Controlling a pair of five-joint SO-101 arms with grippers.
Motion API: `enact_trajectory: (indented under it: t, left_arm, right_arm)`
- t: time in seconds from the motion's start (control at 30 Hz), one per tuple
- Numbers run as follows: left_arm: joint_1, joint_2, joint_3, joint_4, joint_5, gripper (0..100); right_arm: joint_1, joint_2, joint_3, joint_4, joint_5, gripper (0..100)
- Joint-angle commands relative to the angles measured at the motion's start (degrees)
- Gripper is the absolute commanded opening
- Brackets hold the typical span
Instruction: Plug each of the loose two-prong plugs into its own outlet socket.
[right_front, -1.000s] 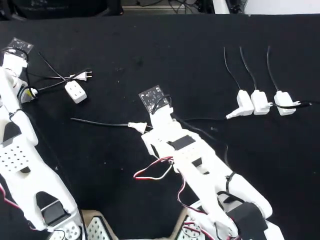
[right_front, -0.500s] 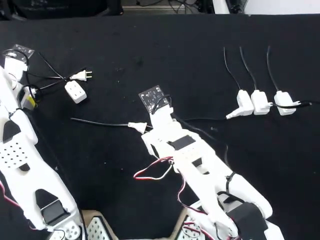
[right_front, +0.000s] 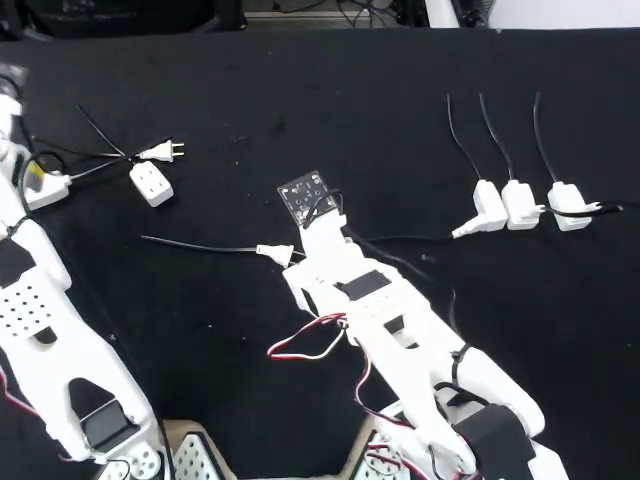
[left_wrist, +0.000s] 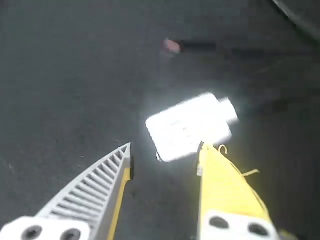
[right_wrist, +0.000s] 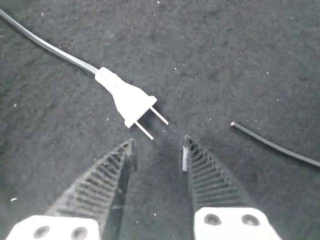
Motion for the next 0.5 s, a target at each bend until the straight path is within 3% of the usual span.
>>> enact_trajectory:
  t: [0.0, 0.1, 0.2, 0.47]
  left_arm:
    - [-1.10, 2.29, -4.44, -3.87, 24.88, 23]
    - [0.22, 5.63, -4.44, -5.71, 35.87, 23]
    - [1.19, 8.44, -4.44, -8.44, 42.20, 23]
    - [1.01, 9.67, -4.44, -6.42, 44.75, 23]
  right_arm:
    - [-0.53, -2.15, 0.04, -1.32, -0.26, 13.4]
    - [-0.53, -2.15, 0.04, -1.32, -0.26, 13.4]
    - [-0.53, -2.15, 0.04, -1.32, -0.26, 13.4]
    - [-0.53, -2.15, 0.04, -1.32, -0.26, 13.4]
